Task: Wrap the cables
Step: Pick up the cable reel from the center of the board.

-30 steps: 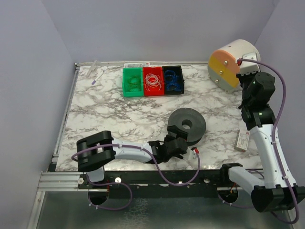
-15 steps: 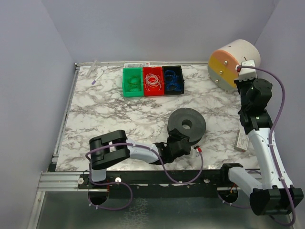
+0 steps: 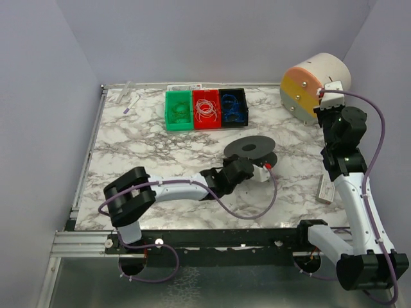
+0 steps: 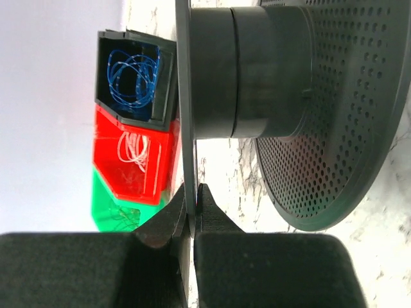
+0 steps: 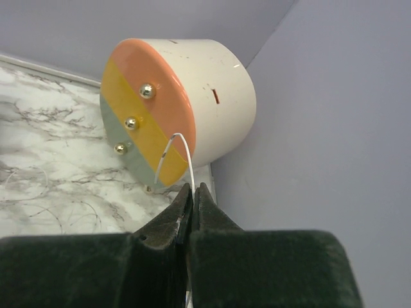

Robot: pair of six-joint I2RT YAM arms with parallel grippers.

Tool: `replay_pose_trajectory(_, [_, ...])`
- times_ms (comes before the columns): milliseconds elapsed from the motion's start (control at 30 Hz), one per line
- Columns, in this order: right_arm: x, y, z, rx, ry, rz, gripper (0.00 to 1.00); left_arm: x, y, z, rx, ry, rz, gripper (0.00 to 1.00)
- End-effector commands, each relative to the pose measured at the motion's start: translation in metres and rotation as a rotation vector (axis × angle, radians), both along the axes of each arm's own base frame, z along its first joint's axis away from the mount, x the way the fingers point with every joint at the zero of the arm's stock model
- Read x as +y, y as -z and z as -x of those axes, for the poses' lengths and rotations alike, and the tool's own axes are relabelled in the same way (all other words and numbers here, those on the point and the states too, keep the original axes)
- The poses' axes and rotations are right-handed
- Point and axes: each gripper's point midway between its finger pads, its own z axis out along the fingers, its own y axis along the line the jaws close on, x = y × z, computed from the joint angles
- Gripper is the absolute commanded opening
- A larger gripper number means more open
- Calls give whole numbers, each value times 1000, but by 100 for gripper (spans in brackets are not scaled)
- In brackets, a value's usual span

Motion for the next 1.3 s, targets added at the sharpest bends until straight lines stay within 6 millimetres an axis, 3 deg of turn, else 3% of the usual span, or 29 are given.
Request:
replay_pose_trajectory(0, [23,10,-8,34,-124,-60,1,22,-6,9,282,70,59,0])
replay_pose_trajectory(200, [92,31,-5,176,-494,-164,1,58,-28,22,350,110,86,0])
replay_pose_trajectory(300, [124,43,6,273,-675,-230,1,73,-26,30,369,114,80,0])
replay_pose_trajectory(467, [157,61,26,370,-873,-321,1,95,-18,30,343,94,54,0])
replay_pose_trajectory(667, [175,87,35,458,-964,-450,1,115,-16,16,293,49,39,0])
replay_pose_trajectory(967, [190,112,49,558,-1049,-575,1,128,-15,6,282,54,14,0])
replay_pose_trajectory(1100, [204,114,57,589,-1099,-633,1,136,-23,-10,256,2,51,27])
replay_pose_trajectory(1267, [212,121,59,601,-1109,-660,1,134,-26,-23,306,-4,90,29])
